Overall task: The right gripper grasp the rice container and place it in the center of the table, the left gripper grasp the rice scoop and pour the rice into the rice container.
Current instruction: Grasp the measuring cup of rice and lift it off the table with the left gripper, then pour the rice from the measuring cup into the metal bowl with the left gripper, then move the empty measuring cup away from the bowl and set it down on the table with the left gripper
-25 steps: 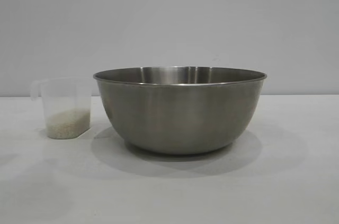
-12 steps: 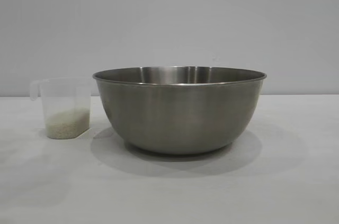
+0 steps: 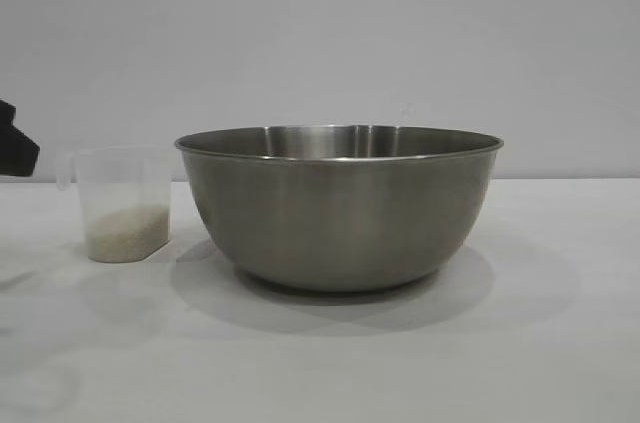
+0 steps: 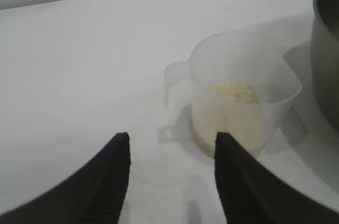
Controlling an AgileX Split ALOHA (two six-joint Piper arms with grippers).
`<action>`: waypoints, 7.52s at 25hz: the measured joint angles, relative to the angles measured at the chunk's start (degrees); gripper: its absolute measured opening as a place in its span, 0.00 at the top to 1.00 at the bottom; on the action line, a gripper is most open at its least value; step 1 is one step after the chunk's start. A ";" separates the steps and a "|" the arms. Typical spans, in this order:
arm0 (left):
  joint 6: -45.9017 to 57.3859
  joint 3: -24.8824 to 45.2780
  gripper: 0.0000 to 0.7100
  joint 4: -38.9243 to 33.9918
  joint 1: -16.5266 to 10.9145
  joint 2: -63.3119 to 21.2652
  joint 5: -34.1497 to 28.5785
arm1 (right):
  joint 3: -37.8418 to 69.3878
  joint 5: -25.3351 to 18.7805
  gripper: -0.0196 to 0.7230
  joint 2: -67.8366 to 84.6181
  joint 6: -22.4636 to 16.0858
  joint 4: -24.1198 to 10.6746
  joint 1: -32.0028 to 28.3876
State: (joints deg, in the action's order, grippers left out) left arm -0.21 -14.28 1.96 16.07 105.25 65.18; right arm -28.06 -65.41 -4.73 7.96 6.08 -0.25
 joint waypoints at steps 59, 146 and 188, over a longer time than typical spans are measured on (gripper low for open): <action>-7.79 -17.23 1.00 -0.48 0.00 8.70 -0.45 | 0.00 0.00 0.22 0.00 0.00 0.00 0.00; -120.28 -32.75 1.00 -52.48 5.16 -1.03 -5.35 | 0.00 0.00 0.22 0.00 0.00 0.00 0.00; -10.20 -16.66 1.00 21.08 5.16 -0.55 -0.07 | 0.00 0.00 0.22 0.00 0.00 0.00 0.00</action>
State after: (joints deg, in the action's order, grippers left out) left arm -10.41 -30.94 23.03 21.23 104.69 65.11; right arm -28.06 -65.41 -4.73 7.96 6.08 -0.25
